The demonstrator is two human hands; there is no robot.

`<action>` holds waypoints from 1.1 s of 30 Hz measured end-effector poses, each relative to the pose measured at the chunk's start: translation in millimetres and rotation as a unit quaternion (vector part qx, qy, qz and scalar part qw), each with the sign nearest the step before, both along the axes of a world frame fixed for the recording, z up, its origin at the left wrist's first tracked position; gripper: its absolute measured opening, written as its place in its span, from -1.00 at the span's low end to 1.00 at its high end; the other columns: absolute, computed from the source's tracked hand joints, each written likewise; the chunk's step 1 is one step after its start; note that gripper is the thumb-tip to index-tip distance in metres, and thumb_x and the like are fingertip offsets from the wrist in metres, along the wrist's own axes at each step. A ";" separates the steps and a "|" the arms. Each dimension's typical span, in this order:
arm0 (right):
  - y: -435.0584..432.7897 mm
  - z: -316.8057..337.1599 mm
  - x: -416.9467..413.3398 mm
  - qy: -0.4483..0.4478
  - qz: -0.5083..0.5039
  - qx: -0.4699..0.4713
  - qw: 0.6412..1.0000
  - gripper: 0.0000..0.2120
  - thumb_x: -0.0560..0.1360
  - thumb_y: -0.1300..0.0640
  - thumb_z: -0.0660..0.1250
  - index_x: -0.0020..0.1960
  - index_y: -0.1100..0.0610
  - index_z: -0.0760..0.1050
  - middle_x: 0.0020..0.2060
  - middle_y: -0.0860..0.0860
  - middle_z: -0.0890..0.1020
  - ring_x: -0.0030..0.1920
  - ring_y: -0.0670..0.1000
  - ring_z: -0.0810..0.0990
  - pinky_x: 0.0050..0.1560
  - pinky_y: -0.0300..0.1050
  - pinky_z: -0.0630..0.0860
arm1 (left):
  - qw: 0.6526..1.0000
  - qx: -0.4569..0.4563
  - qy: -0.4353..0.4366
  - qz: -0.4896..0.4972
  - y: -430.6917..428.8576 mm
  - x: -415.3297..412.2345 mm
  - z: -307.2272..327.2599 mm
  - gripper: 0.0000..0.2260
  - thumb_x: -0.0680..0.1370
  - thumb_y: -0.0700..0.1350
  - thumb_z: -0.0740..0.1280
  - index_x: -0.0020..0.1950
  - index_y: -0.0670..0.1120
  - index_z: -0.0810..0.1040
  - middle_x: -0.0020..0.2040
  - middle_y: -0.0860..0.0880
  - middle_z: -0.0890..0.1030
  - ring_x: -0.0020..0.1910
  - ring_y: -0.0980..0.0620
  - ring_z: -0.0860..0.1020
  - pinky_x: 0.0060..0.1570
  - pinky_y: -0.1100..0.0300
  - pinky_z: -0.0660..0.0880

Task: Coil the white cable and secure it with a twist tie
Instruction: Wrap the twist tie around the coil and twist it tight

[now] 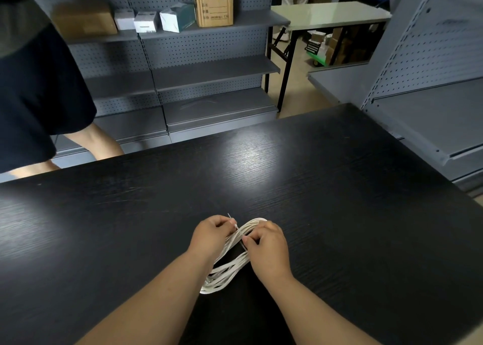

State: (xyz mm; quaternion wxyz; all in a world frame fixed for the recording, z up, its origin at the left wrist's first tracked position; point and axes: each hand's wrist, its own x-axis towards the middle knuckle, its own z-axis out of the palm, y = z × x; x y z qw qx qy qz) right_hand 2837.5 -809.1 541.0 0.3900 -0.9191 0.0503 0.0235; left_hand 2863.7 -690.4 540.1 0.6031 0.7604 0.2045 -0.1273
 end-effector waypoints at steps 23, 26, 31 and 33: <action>12.6 3.1 8.7 0.002 -0.007 -0.100 0.995 -0.75 0.52 -0.08 0.27 0.18 -0.12 0.53 0.10 -0.10 0.53 0.21 -0.07 0.35 0.20 -0.21 0.33 | 0.999 0.020 -0.018 0.038 0.9 3.7 -3.9 -0.85 0.56 -0.16 0.29 -0.20 -0.05 0.57 -0.24 -0.02 0.63 -0.22 0.06 0.59 -0.13 0.15 0.51; 18.1 5.2 12.5 0.015 -0.015 -0.125 0.992 -0.77 0.52 -0.11 0.25 0.15 -0.15 0.54 0.08 -0.09 0.53 0.20 -0.04 0.36 0.17 -0.18 0.31 | 0.999 0.006 -0.019 0.047 1.7 4.1 -3.8 -0.85 0.56 -0.18 0.29 -0.19 -0.07 0.57 -0.25 -0.04 0.63 -0.23 0.06 0.59 -0.20 0.22 0.50; 23.3 8.1 20.0 0.031 -0.038 -0.128 0.990 -0.79 0.52 -0.12 0.26 0.10 -0.15 0.57 0.06 -0.08 0.53 0.17 -0.03 0.36 0.13 -0.18 0.29 | 0.998 -0.007 -0.020 0.051 2.4 3.7 -3.9 -0.85 0.56 -0.19 0.29 -0.19 -0.10 0.58 -0.24 -0.07 0.64 -0.21 0.03 0.59 -0.15 0.16 0.52; 24.0 7.7 20.8 0.032 -0.040 -0.131 0.990 -0.80 0.51 -0.12 0.27 0.07 -0.15 0.58 0.06 -0.08 0.54 0.16 -0.02 0.37 0.13 -0.17 0.29 | 0.998 -0.016 -0.024 0.052 2.6 3.2 -3.3 -0.86 0.56 -0.20 0.28 -0.18 -0.11 0.58 -0.24 -0.07 0.64 -0.21 0.03 0.59 -0.17 0.20 0.52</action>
